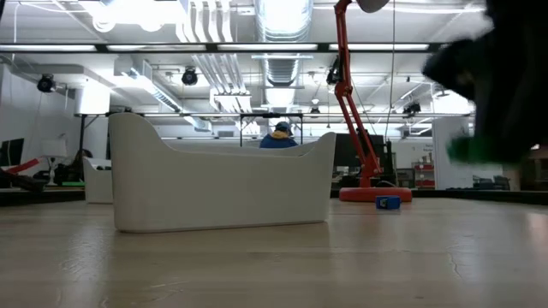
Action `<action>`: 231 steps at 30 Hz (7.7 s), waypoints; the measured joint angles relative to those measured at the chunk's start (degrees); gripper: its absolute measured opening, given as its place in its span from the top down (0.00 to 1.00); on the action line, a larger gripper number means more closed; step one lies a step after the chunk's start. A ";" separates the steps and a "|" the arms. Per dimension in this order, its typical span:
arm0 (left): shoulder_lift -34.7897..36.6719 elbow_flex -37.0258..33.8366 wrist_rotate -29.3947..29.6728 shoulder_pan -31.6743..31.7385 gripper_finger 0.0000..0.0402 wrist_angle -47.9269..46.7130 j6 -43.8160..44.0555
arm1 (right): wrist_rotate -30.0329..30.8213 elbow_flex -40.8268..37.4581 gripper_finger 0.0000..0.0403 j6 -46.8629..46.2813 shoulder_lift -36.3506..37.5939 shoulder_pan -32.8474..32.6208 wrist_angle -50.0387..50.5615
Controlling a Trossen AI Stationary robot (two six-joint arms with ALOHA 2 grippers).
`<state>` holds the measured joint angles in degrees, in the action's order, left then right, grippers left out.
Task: Pick and place Stapler, Stapler remover, tape
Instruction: Put the green stapler into the black bin, then put the blue stapler into the black bin
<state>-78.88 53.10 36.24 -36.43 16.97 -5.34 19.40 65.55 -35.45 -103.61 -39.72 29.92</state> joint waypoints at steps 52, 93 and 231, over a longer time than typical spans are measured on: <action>-25.60 8.90 0.71 -1.55 0.58 19.44 -43.27 | -7.99 23.20 0.86 21.12 1.31 4.44 9.83; -25.76 9.14 -0.80 -1.39 0.82 19.41 -48.62 | -17.29 23.07 0.86 21.89 1.25 9.13 3.58; -8.40 -3.12 10.28 -10.44 0.59 -2.87 21.60 | -1.22 -12.42 0.61 28.11 14.63 29.88 7.56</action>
<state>-87.29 49.98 46.52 -46.87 14.10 16.26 18.18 53.13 -7.34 -88.98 -9.84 37.48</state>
